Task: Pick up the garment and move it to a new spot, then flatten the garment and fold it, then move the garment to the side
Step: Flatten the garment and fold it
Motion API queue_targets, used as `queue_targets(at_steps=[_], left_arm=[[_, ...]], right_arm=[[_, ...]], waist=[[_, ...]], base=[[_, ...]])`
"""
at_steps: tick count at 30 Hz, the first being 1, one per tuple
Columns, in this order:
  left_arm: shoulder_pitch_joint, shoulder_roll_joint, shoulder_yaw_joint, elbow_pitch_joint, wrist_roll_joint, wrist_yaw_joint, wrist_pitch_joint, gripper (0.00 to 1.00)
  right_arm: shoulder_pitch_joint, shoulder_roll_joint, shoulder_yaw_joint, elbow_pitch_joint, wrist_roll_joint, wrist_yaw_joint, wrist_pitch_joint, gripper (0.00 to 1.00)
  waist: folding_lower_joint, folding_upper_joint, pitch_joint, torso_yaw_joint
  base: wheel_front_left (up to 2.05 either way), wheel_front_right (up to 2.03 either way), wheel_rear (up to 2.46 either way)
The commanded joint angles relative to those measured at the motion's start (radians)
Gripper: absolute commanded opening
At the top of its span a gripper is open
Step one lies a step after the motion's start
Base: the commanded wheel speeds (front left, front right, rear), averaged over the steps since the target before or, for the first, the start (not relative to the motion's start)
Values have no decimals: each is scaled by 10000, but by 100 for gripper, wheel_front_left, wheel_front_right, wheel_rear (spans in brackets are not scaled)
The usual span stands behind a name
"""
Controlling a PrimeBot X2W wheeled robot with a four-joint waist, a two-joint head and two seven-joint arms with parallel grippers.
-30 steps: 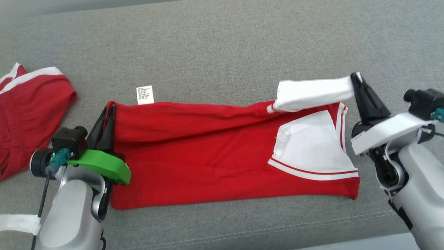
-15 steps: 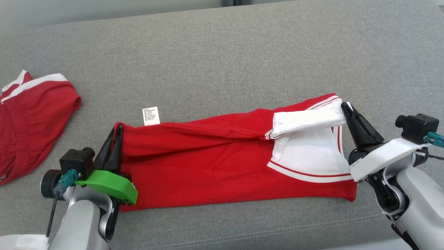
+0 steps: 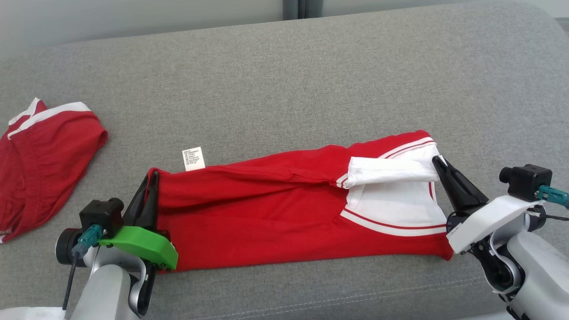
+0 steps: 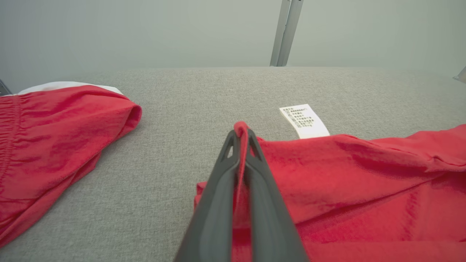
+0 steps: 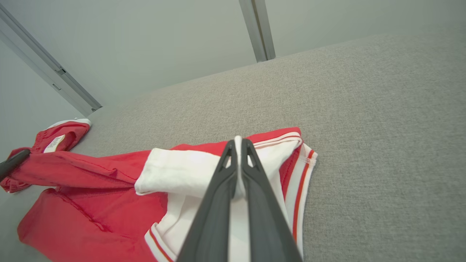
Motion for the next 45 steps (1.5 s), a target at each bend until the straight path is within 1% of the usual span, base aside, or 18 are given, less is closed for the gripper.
queue_targets(at_steps=[1,2,12,19,25,30,35,36,37,42,45], left_arm=[[98,-1,31,1,-19,-10,-35,44],[116,-12,46,9,13,-10,-35,100],[461,-243,486,-380,254,-10,-35,100],[928,-425,718,-822,458,-10,-35,100],[1272,-536,897,-1178,546,-10,-35,100],[1454,-623,1010,-1374,591,-10,-35,100],[1605,-688,1162,-1534,632,-10,-35,100],[1639,-702,1177,-1542,635,-10,-35,100],[1671,-714,1189,-1551,637,-10,-35,100],[1757,-763,1257,-1636,660,-10,-35,100],[1884,-784,1348,-1745,684,-10,-36,100]], right_arm=[[60,-23,32,34,12,-11,-19,0],[55,-14,51,45,15,-11,-19,0],[336,-113,280,190,6,-11,-17,0],[557,-312,696,480,-35,-11,-19,0],[584,-241,1133,922,-111,-11,-17,0],[396,-268,1358,1570,-558,-11,-19,0],[212,68,1029,1979,-1149,-11,-17,0],[190,123,990,2043,-1263,-11,-17,31],[200,192,922,2114,-1330,-11,-17,100],[347,353,654,2164,-1406,-11,-17,100],[446,384,249,1906,-1497,-11,-17,100]], waist=[[1,0,-9,-5],[1,0,-19,-5],[1,0,-241,81],[1,0,-424,161],[1,0,-501,248],[1,0,-573,299],[1,0,-613,254],[1,0,-625,255],[1,0,-642,261],[1,0,-723,278],[1,0,-789,273]], base=[[0,0,0],[0,0,0],[0,0,0],[0,0,0],[0,0,0],[0,0,0],[0,0,0],[0,0,0],[0,0,0],[0,0,0],[0,0,0]])
